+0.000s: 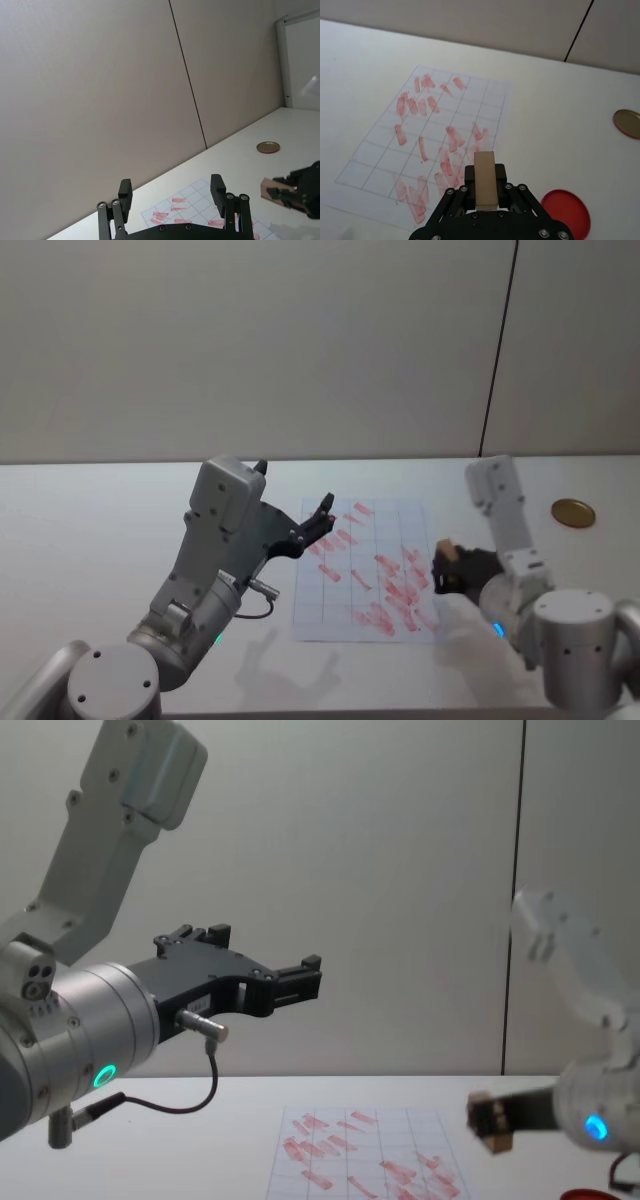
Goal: Use the one hand to pick up the stamp and affix it onto the A4 paper.
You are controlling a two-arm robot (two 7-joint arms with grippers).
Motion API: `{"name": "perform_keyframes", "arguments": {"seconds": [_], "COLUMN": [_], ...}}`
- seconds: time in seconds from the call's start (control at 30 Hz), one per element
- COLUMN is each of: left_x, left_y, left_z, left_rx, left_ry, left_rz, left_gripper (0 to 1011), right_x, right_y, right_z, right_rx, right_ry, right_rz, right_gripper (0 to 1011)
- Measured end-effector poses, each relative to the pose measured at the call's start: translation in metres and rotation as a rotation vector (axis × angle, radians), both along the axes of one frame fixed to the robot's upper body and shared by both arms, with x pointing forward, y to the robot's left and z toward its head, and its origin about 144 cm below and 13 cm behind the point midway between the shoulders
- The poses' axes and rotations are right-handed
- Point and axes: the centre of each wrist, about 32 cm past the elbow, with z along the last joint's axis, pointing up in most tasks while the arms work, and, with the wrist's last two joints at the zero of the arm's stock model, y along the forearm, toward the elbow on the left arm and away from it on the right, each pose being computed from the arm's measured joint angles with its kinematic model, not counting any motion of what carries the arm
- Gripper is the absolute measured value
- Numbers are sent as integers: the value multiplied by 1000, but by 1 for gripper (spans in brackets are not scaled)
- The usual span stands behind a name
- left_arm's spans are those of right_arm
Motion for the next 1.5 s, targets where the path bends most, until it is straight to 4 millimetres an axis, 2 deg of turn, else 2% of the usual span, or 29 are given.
{"name": "perform_keyframes", "arguments": {"seconds": [0.27,0.57,1.5], "left_x": [0,0,0], "left_y": [0,0,0], "left_z": [0,0,0], "left_rx": [0,0,0], "left_ry": [0,0,0], "left_rz": [0,0,0], "left_gripper": [993,993,993], "right_x": [8,15,33], "right_y": [18,29,44], "right_z": [-19,-30,-48], "right_rx": [-33,-55,-85], "right_ry": [83,123,142], "right_rz": [10,0,-31], "right_gripper": [218,218,218]}}
